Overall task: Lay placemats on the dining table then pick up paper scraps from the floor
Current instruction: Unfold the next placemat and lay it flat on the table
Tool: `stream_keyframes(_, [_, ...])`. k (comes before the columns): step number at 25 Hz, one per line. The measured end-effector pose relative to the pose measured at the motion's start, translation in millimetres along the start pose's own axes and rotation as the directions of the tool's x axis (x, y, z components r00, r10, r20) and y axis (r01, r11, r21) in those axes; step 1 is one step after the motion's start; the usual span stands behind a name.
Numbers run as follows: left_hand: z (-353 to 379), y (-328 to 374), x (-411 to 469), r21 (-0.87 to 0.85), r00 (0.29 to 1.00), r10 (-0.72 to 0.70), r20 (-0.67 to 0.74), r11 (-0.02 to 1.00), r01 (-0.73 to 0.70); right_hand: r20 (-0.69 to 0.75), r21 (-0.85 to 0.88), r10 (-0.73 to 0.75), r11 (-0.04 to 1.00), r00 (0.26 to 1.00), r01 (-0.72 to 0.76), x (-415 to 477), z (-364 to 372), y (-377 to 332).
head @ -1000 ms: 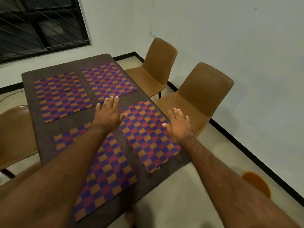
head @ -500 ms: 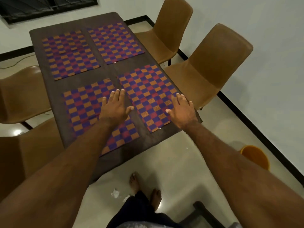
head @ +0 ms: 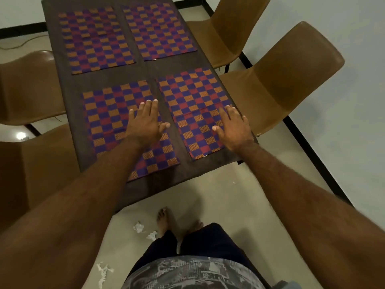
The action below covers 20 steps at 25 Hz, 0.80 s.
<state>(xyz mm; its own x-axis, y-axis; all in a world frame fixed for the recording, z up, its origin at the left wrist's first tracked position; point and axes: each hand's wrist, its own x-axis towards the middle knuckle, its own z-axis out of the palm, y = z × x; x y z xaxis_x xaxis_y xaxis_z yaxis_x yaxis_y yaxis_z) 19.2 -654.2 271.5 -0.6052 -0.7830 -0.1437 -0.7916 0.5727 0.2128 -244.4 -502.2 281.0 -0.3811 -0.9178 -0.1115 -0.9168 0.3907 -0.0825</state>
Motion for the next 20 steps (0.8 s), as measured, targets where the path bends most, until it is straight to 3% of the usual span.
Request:
stream_keyframes(10, [19, 48, 5, 0.012, 0.972, -0.225, -0.065, 0.974, 0.226, -0.003, -0.009, -0.307, 0.952, 0.952, 0.307, 64, -9, 50])
stream_keyframes(15, [29, 105, -27, -0.015, 0.899, -0.422, -0.115, 0.906, 0.423, 0.025, 0.056, -0.520, 0.854, 0.854, 0.518, 81, -5, 59])
stream_keyframes(20, [49, 139, -108, -0.068, 0.777, -0.621, -0.097, 0.783, 0.618, 0.064, 0.096, -0.732, 0.681, 0.679, 0.726, 57, 3, 27])
